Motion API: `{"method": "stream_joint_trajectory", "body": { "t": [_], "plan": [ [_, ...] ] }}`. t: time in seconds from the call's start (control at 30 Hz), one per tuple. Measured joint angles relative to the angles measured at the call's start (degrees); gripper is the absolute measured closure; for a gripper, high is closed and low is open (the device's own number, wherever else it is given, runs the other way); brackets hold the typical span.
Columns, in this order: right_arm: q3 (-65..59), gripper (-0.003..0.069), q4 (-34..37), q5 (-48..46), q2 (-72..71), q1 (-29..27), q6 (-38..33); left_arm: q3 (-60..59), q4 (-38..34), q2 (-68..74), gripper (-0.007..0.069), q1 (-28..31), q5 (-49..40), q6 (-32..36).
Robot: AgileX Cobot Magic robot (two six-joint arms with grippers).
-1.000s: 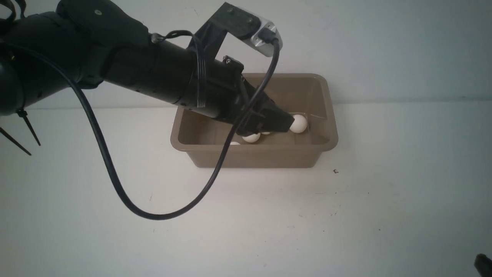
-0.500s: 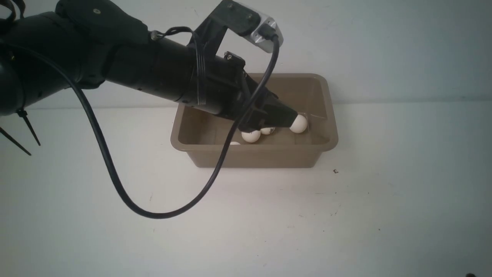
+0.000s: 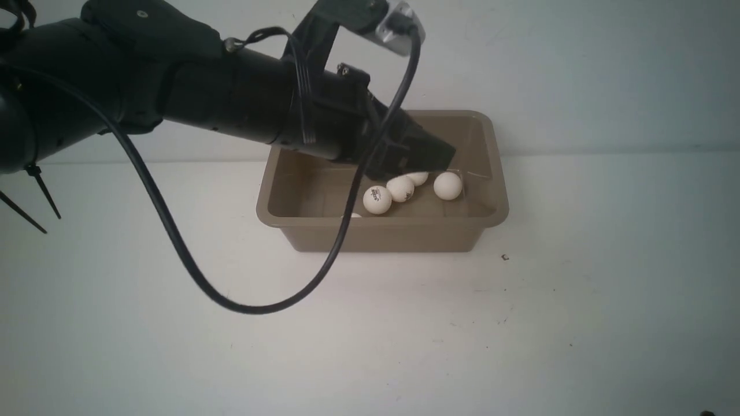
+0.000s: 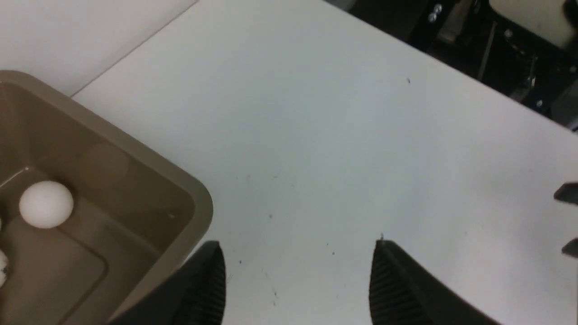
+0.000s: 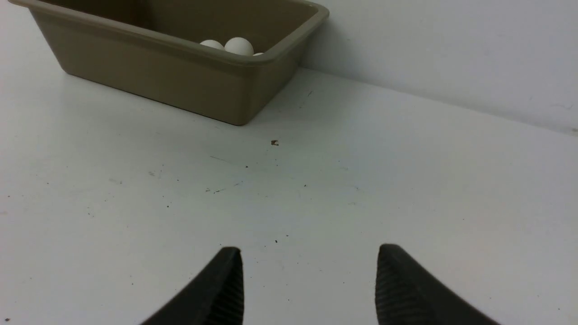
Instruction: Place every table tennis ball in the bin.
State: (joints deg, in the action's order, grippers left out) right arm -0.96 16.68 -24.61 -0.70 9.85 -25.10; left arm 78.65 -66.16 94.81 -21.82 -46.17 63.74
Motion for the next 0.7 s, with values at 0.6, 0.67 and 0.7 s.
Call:
{"method": "stream_joint_trajectory", "body": {
  "t": [0.6, 0.67, 0.7],
  "plan": [
    [0.0, 0.0288, 0.0, 0.0, 0.0, 0.0, 0.0, 0.0, -5.4, 0.0, 0.023, 0.0, 8.4, 2.2],
    [0.0, 0.0288, 0.0, 0.0, 0.0, 0.0, 0.0, 0.0, -5.4, 0.0, 0.023, 0.1, 10.5, 2.4],
    [0.0, 0.0288, 0.0, 0.0, 0.0, 0.0, 0.0, 0.0, -5.5, 0.0, 0.023, 0.3, 12.4, 2.4]
  ]
}}
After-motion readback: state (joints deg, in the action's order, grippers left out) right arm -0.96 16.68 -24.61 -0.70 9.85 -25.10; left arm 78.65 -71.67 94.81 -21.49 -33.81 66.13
